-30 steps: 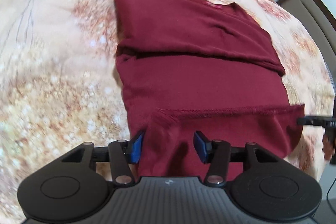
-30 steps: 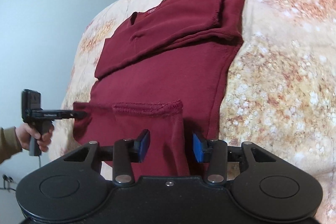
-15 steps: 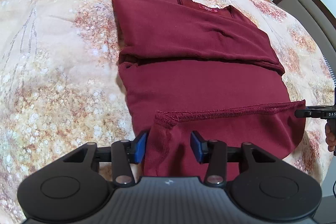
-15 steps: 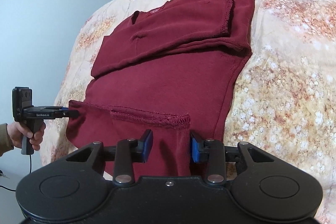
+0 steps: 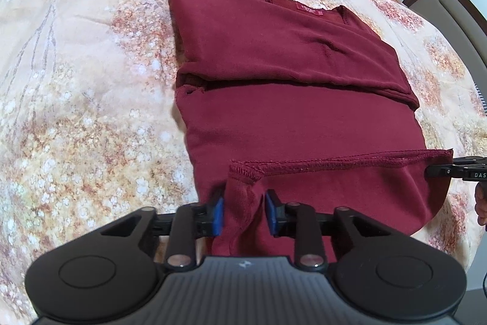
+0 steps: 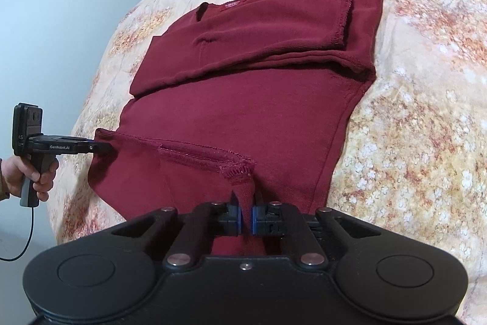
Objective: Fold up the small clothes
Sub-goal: 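Grasp the folded hem edge with both grippers and lift it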
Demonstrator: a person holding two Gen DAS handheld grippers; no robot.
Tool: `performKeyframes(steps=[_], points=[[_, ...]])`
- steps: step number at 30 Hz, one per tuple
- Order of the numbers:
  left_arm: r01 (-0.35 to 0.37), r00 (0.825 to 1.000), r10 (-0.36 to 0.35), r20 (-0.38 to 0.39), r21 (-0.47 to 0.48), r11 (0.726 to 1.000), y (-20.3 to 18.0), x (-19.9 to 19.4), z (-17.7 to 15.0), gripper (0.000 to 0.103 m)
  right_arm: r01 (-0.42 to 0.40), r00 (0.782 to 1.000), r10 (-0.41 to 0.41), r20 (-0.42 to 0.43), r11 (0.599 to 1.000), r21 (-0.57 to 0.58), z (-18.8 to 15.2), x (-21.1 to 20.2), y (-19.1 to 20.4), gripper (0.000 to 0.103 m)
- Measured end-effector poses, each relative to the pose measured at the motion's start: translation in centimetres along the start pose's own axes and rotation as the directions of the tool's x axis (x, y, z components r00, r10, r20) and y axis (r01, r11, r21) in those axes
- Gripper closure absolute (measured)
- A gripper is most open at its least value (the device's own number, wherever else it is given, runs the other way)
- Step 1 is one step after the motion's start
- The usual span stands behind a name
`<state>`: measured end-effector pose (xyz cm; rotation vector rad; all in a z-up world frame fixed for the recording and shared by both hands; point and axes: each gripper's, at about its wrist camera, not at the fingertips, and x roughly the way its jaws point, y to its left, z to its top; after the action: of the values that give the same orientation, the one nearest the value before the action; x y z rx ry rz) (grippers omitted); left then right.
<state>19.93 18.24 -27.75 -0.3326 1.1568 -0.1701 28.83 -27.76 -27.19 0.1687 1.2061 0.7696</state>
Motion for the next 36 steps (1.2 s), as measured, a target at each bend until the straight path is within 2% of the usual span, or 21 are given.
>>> performKeyframes(steps=[3,7,11,17,24,25,26,27,30,33,36], points=[[0.007,1.0,-0.007,0.013,-0.005,1.0,0.0,-0.2,0.1,0.086,0.001,1.0,-0.001,0.007,1.0,0.002,-0.1,-0.2,0.0,0.097],[0.036,0.998,-0.034,0.061,-0.03,0.999,0.1,-1.2,0.4,0.092,-0.011,0.999,0.01,0.034,0.999,0.034,-0.2,-0.9,-0.5,0.097],[0.077,0.993,-0.072,0.093,-0.049,0.996,0.1,-2.0,0.2,0.093,-0.034,0.997,0.03,0.065,0.997,0.069,-0.4,-1.8,-0.9,0.097],[0.045,0.997,-0.042,0.062,-0.049,0.998,0.0,-1.4,-0.1,0.093,-0.036,0.998,0.03,0.06,0.995,0.098,-0.7,-1.6,-0.9,0.096],[0.028,0.999,-0.028,0.032,-0.018,0.999,-0.4,-0.6,0.3,0.092,-0.033,0.999,0.03,0.038,0.995,0.096,0.1,-0.8,-0.6,0.088],[0.029,0.999,-0.028,0.031,-0.018,0.999,-0.3,-0.5,0.3,0.092,-0.032,0.999,0.029,0.035,0.995,0.09,0.2,-0.7,-0.6,0.089],[0.034,0.999,-0.034,0.031,-0.017,0.999,-0.3,-0.4,0.2,0.092,-0.028,0.999,0.025,0.033,0.996,0.079,0.2,-0.7,-0.5,0.098],[0.042,0.999,-0.042,0.027,-0.008,0.999,-0.4,-0.4,0.2,0.098,-0.035,0.999,0.033,0.034,0.997,0.062,0.2,-0.9,-0.3,0.098],[0.101,0.994,-0.102,0.038,0.036,0.994,-0.8,-1.2,0.1,0.099,-0.104,0.992,0.1,0.074,0.993,0.051,0.3,-2.3,-0.2,0.099],[0.152,0.981,-0.149,0.121,-0.013,0.988,-0.3,-3.1,0.4,0.099,-0.132,0.983,0.119,0.141,0.987,0.087,0.7,-4.4,-0.6,0.099],[0.2,0.957,-0.17,0.236,-0.108,0.974,1.3,-4.7,1.7,0.099,-0.146,0.972,0.117,0.205,0.981,0.132,1.5,-6.0,-1.5,0.099]])
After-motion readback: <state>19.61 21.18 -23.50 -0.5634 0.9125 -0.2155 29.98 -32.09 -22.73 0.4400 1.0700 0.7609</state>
